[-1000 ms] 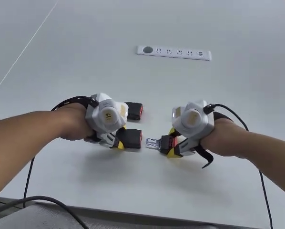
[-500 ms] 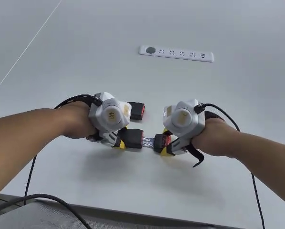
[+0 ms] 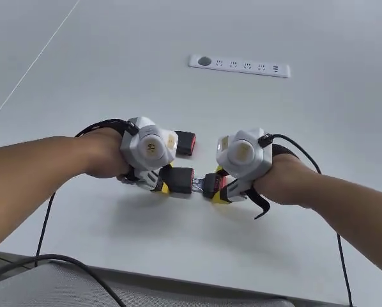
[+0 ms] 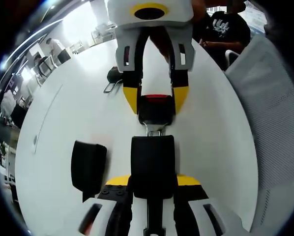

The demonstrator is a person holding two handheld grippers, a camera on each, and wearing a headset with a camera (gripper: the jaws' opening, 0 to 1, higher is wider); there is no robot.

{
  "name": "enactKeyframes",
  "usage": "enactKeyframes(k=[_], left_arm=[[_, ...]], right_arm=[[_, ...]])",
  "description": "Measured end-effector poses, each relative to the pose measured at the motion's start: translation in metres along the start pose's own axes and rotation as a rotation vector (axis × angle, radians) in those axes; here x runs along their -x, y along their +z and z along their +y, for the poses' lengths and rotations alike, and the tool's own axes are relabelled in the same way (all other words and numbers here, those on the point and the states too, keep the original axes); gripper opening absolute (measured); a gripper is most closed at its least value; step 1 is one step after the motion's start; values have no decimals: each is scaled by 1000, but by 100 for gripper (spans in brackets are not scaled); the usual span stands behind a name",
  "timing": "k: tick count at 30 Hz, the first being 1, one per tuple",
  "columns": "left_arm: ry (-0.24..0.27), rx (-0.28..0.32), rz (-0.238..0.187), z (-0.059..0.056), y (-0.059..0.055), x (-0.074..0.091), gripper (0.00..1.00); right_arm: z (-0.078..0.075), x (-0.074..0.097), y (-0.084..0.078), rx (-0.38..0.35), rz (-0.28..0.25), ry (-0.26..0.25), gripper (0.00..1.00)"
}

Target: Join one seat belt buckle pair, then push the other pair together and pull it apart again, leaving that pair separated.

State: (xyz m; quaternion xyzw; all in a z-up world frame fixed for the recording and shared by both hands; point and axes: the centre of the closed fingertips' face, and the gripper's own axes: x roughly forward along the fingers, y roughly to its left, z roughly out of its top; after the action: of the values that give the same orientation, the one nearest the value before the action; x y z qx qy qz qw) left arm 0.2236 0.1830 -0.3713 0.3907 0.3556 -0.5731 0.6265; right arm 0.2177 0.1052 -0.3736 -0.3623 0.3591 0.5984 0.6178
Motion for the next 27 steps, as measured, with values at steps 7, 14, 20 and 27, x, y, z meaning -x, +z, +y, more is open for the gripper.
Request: enactKeyframes(k=[7, 14, 20, 27], left_arm=[[-6, -5, -3, 0, 0, -1, 32], [-13, -9, 3, 0, 0, -1, 32], [-13, -7, 5, 0, 0, -2, 32], [-20, -17, 5, 0, 0, -2, 31]], right_arm=[[0, 0, 1, -1, -20, -5, 33], [-1, -2, 5, 6, -11, -4, 32], [0, -4, 9, 27, 5, -11, 32], [0, -5, 13, 16, -15, -3, 32]])
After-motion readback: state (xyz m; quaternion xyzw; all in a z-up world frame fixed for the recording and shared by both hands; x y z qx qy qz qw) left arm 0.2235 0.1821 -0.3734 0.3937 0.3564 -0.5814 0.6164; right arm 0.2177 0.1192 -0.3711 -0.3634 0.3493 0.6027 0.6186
